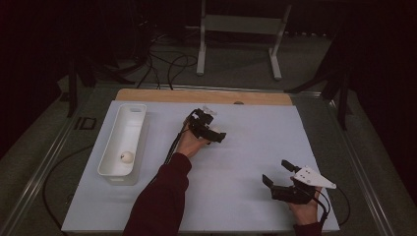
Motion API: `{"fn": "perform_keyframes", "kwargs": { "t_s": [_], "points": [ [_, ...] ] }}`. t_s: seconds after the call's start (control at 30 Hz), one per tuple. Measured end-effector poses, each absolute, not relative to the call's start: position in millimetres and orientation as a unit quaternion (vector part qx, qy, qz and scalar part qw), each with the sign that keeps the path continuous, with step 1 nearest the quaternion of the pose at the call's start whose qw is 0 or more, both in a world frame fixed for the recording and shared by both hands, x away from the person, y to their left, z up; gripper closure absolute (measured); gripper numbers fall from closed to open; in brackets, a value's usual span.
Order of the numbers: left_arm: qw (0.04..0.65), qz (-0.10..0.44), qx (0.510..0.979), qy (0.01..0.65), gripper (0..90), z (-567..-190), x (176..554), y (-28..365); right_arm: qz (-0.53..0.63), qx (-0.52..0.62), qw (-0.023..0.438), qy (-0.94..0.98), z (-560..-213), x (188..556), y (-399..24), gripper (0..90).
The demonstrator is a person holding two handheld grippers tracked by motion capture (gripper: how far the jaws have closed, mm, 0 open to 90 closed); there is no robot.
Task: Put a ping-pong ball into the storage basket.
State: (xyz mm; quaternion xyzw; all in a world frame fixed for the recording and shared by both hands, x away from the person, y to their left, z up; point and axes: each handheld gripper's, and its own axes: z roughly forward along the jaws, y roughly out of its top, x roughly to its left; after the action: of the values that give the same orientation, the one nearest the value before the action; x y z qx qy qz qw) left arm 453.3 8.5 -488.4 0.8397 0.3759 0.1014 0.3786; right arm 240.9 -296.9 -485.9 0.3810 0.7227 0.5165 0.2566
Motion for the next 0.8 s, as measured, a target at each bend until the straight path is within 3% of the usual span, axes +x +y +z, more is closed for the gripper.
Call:
{"fn": "perform_keyframes", "kwargs": {
  "t_s": [0.6,0.8],
  "points": [
    [0.361,0.114,0.836,0.397,5.0,-501.5,459.4,4.9,0.518,0.381,0.257,0.722,-485.8,240.8,-297.6,8.5],
    [0.359,0.120,0.835,0.399,15.3,-503.1,460.9,6.2,0.518,0.382,0.257,0.721,-485.4,240.3,-298.5,8.5]
  ]
}}
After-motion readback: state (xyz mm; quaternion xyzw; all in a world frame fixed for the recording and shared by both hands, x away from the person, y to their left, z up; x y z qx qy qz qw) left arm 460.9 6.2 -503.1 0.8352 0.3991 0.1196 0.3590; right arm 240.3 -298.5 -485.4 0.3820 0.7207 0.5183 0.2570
